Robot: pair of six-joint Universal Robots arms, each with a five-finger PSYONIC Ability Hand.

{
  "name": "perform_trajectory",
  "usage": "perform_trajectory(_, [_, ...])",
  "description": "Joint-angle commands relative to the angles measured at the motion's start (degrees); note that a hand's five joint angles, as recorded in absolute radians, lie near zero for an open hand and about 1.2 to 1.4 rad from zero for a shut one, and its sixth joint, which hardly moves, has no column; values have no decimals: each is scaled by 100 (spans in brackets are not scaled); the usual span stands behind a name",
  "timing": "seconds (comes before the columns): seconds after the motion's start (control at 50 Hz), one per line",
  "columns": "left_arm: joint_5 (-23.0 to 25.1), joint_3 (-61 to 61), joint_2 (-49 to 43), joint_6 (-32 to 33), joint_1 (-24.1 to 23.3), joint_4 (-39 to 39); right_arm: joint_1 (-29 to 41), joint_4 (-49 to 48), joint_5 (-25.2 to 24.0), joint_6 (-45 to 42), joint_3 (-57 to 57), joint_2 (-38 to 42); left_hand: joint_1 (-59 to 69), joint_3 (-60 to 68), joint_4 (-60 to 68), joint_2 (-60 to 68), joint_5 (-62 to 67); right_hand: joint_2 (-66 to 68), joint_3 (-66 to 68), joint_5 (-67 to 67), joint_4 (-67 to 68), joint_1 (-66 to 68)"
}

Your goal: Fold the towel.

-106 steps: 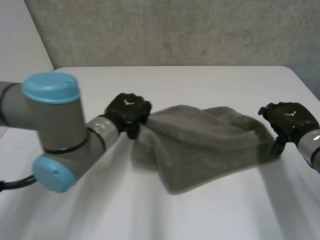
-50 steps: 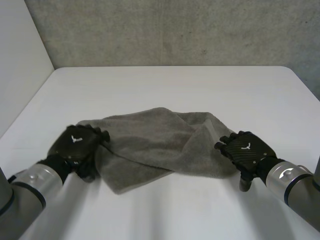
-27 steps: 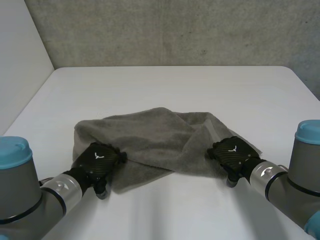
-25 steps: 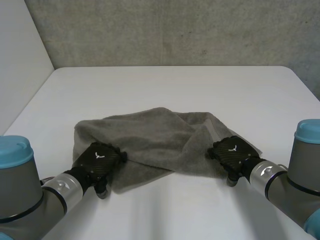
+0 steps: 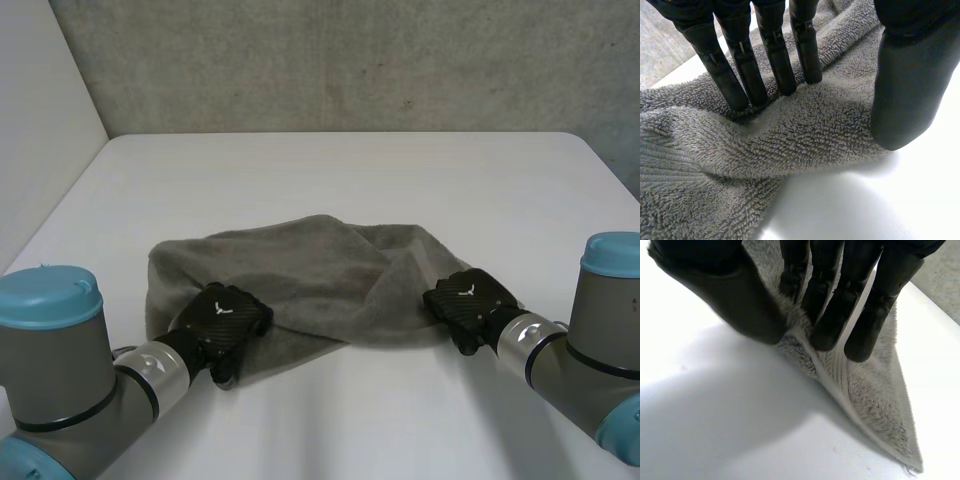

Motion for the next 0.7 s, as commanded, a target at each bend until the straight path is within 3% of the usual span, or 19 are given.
perform_trajectory(0.02, [-85, 9, 11, -57, -3, -33, -38, 3, 9, 208, -101, -4, -402, -398, -406, -399, -1380, 910, 974, 912, 922, 878])
perform_trajectory(0.18, [-244, -97, 72, -118, -266, -69, -73, 21, 176, 718, -136, -197, -401, -397, -405, -398, -1379, 910, 974, 912, 922, 878])
perform_trajectory(0.5, [-463, 18, -165, -83, -337, -60, -73, 47, 255, 736, -83, -382, 86, 89, 82, 89, -892, 910, 974, 912, 922, 878])
perform_trajectory(0.6, [-762, 105, -262, -57, -337, 45, -73, 47, 264, 745, -101, -435, 2115, 2119, 2111, 2118, 1137, 910, 974, 912, 922, 878])
perform_trajectory(0.66, [-797, 114, -262, -57, -337, 81, -73, 47, 264, 745, -101, -470, 2643, 2646, 2639, 2646, 1665, 910, 974, 912, 922, 878])
perform_trajectory(0.7, [-824, 140, -262, -83, -285, 151, -82, 56, 273, 771, -101, -558, 3830, 3833, 3826, 3833, 2852, 910, 974, 912, 922, 878])
